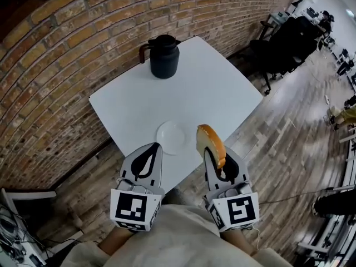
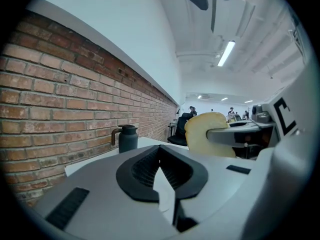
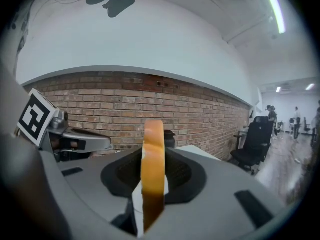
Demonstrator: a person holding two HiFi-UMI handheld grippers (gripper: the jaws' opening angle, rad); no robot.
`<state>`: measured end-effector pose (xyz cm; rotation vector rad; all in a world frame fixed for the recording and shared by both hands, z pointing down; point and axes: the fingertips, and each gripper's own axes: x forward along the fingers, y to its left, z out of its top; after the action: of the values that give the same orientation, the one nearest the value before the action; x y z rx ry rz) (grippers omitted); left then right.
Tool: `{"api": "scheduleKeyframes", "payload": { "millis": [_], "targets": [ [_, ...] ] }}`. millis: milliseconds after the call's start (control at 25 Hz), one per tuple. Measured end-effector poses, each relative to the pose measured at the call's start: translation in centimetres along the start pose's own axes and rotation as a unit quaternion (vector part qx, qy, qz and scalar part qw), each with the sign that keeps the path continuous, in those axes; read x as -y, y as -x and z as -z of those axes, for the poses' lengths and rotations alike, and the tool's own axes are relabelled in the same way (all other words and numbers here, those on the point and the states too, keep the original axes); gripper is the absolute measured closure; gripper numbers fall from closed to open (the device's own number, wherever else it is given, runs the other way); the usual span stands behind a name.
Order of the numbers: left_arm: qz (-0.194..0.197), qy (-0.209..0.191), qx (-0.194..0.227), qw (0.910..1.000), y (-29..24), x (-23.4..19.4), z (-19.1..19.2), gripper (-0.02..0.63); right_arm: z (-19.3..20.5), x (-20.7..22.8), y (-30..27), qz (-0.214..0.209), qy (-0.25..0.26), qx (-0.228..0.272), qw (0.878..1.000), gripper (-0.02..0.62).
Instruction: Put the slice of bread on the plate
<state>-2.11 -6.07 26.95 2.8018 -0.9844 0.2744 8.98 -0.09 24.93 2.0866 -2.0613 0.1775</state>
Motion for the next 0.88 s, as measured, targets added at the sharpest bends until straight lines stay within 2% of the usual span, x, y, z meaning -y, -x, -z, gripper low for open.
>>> {"api": "scheduleKeyframes", "payload": {
  "millis": [400,880],
  "targets": [
    [-0.02,0.008,-0.008,0.9997,-0.4,0.3,-0.1,0.595,-0.4,-0.2,-0.7,-0.041,0.009,-0.004,0.999,0.497],
    [-0.025,-0.014,-0.019,0.9994,-1.4,3.0,1.9,0.597,3.6,0.8,-1.5,-0.1,-0.008,-0.016,0.995,0.499]
  ]
}}
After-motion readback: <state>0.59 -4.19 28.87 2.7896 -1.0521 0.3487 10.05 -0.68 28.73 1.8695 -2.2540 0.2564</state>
